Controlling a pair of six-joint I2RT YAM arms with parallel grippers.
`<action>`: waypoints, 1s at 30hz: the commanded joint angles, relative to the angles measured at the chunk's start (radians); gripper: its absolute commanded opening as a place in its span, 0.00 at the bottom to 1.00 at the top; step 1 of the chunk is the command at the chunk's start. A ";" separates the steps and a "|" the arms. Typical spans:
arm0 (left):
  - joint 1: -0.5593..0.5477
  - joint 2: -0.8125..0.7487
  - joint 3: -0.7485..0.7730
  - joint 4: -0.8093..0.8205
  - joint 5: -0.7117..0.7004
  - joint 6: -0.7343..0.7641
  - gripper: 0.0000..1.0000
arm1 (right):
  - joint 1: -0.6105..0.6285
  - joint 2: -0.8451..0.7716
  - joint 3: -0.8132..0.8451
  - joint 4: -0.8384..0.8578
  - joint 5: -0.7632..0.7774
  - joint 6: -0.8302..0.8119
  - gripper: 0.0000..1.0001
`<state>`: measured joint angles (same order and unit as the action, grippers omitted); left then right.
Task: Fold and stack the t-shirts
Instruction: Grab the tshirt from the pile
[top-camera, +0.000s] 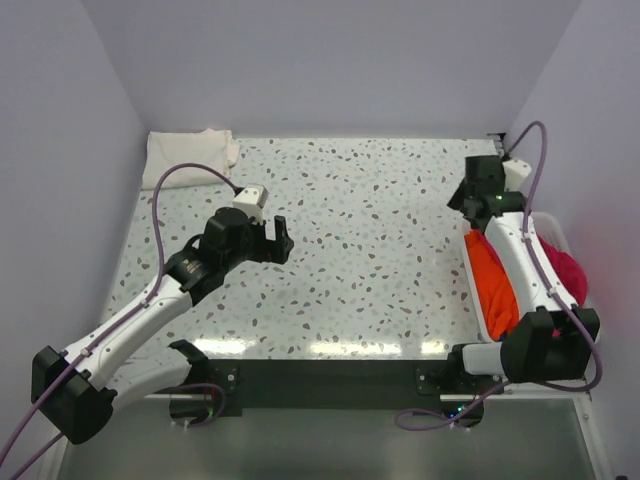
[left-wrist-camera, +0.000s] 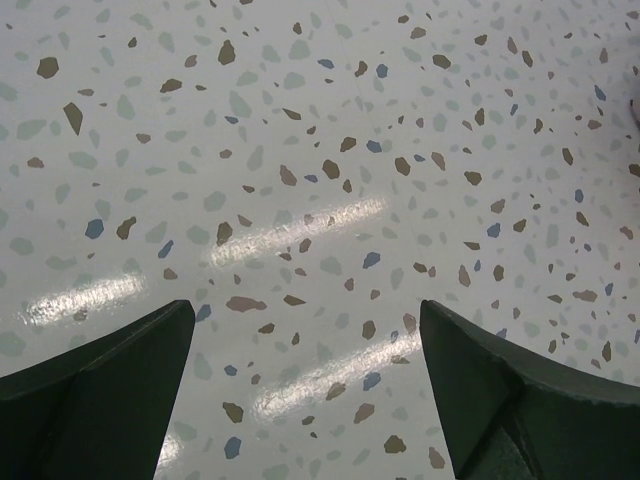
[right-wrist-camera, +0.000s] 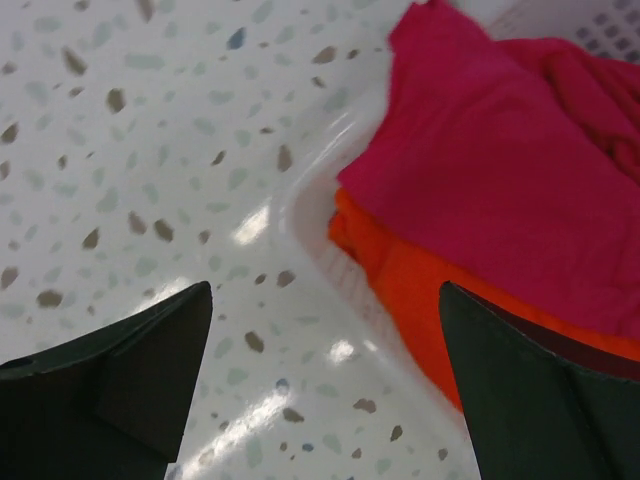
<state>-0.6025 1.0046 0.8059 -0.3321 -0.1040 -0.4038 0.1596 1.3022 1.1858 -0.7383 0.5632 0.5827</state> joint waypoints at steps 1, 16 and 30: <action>0.000 0.002 0.024 0.008 0.033 -0.015 1.00 | -0.187 0.048 0.052 -0.015 0.073 0.017 0.99; 0.000 0.000 0.024 0.007 0.050 -0.021 1.00 | -0.431 0.213 -0.017 0.163 0.035 0.115 0.98; 0.000 0.029 0.024 0.007 0.050 -0.026 1.00 | -0.440 0.201 -0.104 0.255 -0.003 0.121 0.60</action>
<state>-0.6025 1.0294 0.8059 -0.3325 -0.0628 -0.4122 -0.2771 1.5497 1.0927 -0.5293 0.5514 0.6800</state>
